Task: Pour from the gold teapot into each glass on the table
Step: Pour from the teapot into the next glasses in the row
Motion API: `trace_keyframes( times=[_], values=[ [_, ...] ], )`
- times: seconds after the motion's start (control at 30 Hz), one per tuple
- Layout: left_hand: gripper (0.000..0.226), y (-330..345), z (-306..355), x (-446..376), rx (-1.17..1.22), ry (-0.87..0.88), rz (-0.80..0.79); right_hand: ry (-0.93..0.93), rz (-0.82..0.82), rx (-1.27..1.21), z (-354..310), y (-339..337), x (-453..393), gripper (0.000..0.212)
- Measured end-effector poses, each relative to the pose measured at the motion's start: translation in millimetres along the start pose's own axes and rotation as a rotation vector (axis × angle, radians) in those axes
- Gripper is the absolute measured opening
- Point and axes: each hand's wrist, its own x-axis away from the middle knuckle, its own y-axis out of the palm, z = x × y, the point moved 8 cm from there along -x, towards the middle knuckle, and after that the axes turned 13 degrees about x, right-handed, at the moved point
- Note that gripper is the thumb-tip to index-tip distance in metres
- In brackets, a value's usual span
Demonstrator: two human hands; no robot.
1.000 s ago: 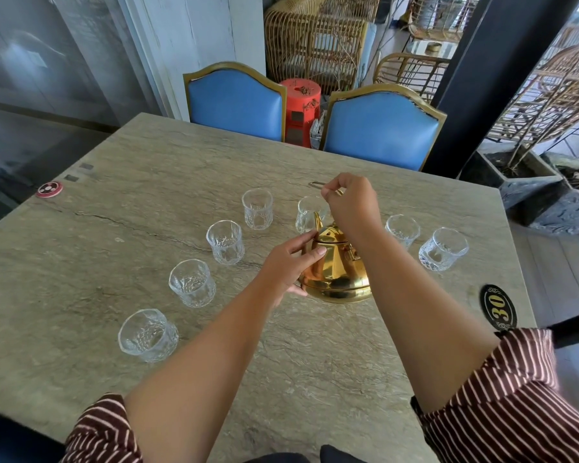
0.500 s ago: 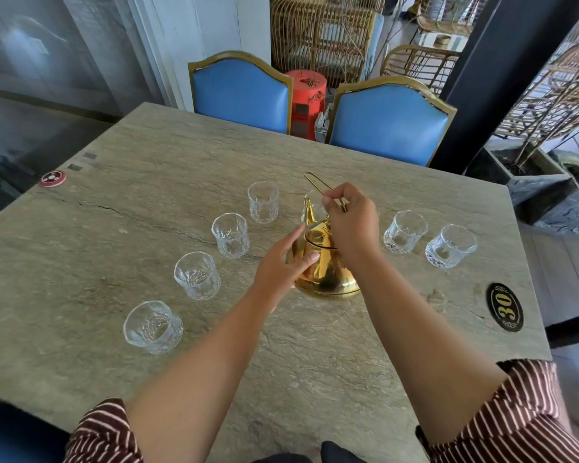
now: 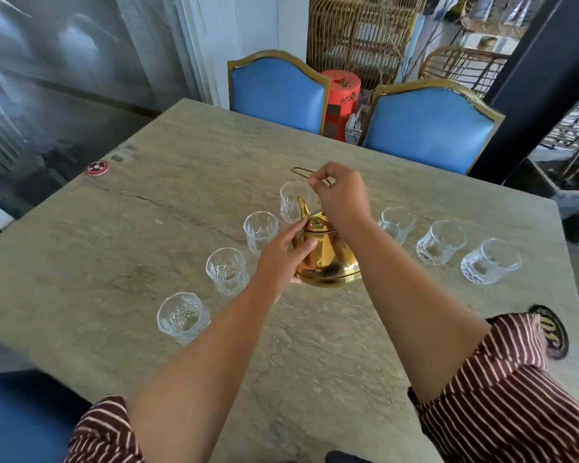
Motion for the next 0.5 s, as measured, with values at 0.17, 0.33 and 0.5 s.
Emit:
trace_keyframes(
  times=[0.17,0.33,0.5],
  values=[
    [0.054,-6.1,-3.6,-3.3,0.071,-0.078,0.026,0.022,-0.037,0.060,-5.0,8.3,-10.1,0.008],
    [0.055,-6.3,-3.1,-4.1,0.093,-0.092,0.023,0.013,-0.045,0.063,-5.4,13.5,-14.0,0.008],
    [0.055,-6.3,-2.9,-5.4,0.117,-0.098,0.023,0.002,-0.053,0.073,-7.4,12.9,-15.1,0.010]
  ],
)
